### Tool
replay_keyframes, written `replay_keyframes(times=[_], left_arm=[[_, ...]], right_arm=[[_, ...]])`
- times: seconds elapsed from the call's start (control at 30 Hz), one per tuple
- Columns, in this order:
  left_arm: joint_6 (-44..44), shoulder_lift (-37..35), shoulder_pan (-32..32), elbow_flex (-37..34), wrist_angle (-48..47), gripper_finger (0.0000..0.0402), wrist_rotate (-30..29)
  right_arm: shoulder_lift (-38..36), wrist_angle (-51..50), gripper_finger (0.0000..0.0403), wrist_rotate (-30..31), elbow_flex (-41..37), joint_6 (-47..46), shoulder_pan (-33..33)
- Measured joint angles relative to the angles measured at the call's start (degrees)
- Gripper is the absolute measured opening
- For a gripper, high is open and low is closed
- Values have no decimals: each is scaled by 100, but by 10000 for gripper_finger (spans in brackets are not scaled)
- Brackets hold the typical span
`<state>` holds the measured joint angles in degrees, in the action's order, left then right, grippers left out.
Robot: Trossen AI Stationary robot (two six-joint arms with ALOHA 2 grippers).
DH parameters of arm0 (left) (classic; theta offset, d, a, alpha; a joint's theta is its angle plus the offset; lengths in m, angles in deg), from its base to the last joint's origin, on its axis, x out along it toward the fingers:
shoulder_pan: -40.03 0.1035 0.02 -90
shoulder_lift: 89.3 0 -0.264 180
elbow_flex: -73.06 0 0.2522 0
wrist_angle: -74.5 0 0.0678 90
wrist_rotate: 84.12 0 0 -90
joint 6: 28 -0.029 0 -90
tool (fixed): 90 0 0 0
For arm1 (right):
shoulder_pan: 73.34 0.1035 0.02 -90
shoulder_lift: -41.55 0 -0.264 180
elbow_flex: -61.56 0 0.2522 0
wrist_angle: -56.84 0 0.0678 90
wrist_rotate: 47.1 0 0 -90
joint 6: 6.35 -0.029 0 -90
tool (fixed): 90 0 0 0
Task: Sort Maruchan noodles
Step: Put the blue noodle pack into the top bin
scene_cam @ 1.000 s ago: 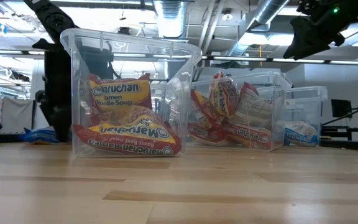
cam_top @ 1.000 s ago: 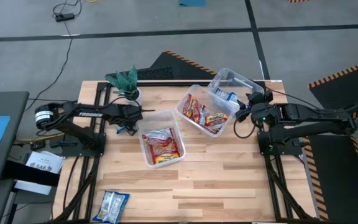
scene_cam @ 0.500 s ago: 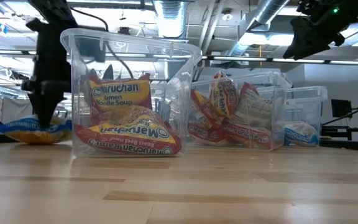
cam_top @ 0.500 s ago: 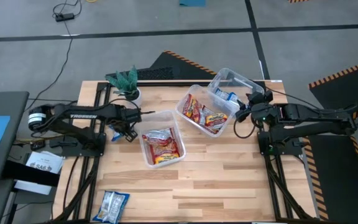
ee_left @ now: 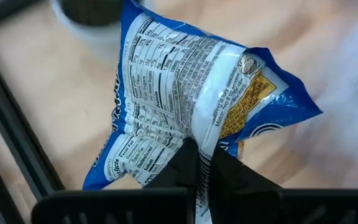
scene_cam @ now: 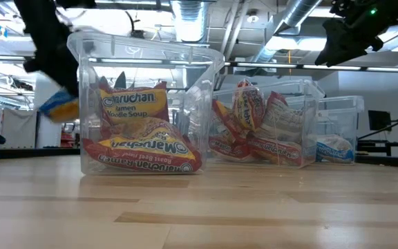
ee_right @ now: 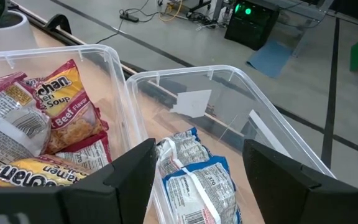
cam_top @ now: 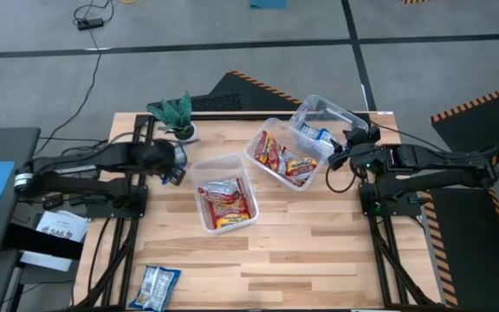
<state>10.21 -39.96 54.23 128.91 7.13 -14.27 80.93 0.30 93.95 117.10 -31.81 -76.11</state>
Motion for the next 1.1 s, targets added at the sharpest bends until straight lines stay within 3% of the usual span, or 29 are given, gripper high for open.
replay_keyframes(times=[0.27, 0.53, 0.73, 1.1], left_arm=[[-320, -343, -191, 1076, 568, 1, -298], [-1297, 486, -720, 1657, 2366, 0, 31], [-1933, 1449, -745, 1851, 3803, 0, 883], [-2408, 2719, -737, 2254, 4982, 0, 2005]], right_arm=[[-2, 0, 262, 0, 0, 0, 0], [-1, 0, 262, 0, 0, 0, 0], [-1, 0, 262, 0, 0, 0, 0], [-2, 0, 262, -17, 0, 4, 2]])
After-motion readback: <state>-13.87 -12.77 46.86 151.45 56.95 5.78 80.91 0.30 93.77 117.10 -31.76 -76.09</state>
